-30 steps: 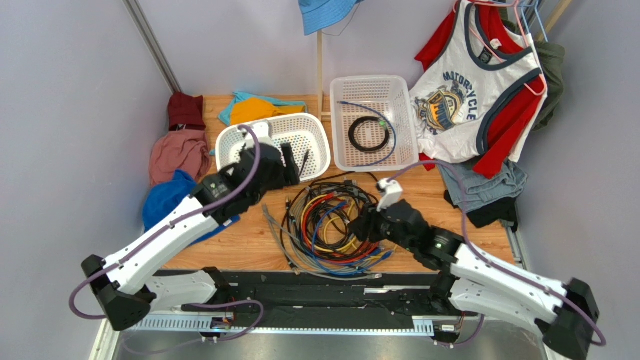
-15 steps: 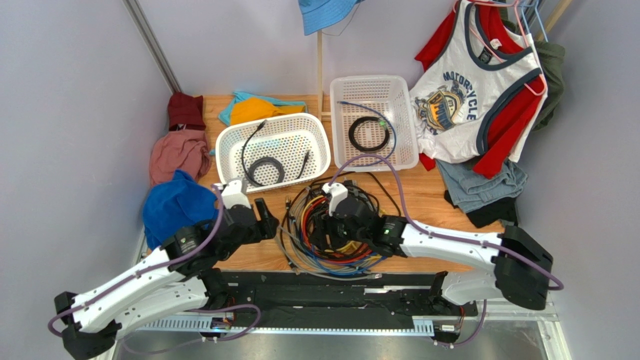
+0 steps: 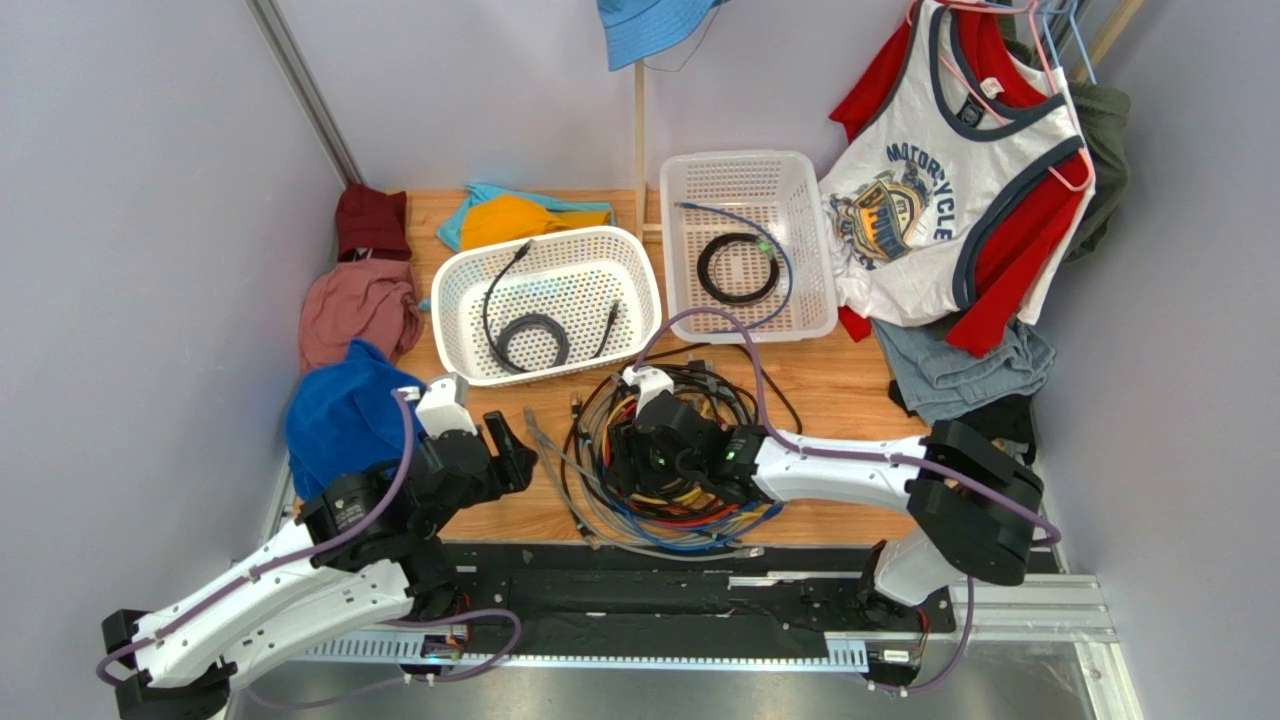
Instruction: Untangle the cables
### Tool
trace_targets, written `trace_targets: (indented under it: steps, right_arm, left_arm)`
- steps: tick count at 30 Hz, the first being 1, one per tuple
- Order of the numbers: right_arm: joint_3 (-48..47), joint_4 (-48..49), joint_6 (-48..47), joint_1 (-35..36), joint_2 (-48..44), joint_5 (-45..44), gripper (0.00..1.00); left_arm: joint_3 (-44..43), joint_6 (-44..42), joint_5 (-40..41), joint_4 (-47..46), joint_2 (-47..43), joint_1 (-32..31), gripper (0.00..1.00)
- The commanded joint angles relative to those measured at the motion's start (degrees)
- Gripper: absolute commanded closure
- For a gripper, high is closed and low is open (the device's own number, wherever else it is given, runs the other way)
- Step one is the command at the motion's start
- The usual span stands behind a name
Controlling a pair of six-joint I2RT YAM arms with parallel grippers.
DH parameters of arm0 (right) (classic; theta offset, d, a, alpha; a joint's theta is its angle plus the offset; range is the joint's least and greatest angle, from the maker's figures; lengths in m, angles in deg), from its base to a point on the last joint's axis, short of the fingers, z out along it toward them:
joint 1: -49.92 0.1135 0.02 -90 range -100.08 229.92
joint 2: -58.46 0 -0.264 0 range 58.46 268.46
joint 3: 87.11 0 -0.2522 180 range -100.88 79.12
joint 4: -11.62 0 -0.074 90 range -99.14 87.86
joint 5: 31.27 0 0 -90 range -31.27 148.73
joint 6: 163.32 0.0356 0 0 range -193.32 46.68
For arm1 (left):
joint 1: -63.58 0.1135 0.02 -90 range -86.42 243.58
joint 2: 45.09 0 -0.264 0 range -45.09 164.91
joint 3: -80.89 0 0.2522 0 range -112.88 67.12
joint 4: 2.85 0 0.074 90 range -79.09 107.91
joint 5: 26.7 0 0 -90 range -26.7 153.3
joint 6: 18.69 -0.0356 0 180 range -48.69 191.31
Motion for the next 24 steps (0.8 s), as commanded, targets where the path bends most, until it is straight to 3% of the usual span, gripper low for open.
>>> trace_targets:
  steps: [1, 4, 5, 7, 8, 11, 17, 24]
  right_arm:
    - [-4.05, 3.07, 1.12, 0.23, 3.64, -1.48, 0.44]
    - [-4.5, 2.19, 1.29, 0.23, 4.62, -2.97, 0.6]
    - [-4.23, 2.19, 1.29, 0.23, 4.53, -3.41, 0.72]
    - [-3.88, 2.01, 1.29, 0.23, 3.92, -4.55, 0.8]
    - [-3.45, 1.66, 1.29, 0.23, 2.96, -4.91, 0.9]
    - [-2.65, 1.05, 1.29, 0.23, 0.33, -5.97, 1.0]
    - [-1.51, -2.72, -0.2, 0.23, -7.76, -8.34, 1.0]
    - [-6.07, -12.13, -5.12, 0.32, -25.95, -11.68, 1.0]
  left_arm:
    - [0.64, 0.54, 0.79, 0.77, -1.18, -0.2, 0.27]
    - [0.99, 0.63, 0.87, 1.21, -1.97, -0.2, 0.27]
    - [1.0, 0.63, 0.96, 1.3, -2.32, -0.2, 0.27]
    - [1.08, 0.72, 1.14, 1.74, -2.85, -0.2, 0.27]
    - [1.17, 0.72, 1.31, 1.83, -3.02, -0.2, 0.27]
    - [1.35, 0.63, 1.49, 1.74, -3.55, -0.2, 0.27]
    - [1.0, 0.28, 2.02, 1.83, -3.55, -0.2, 0.27]
    - [1.7, 0.02, 2.02, 0.08, -3.64, -0.2, 0.27]
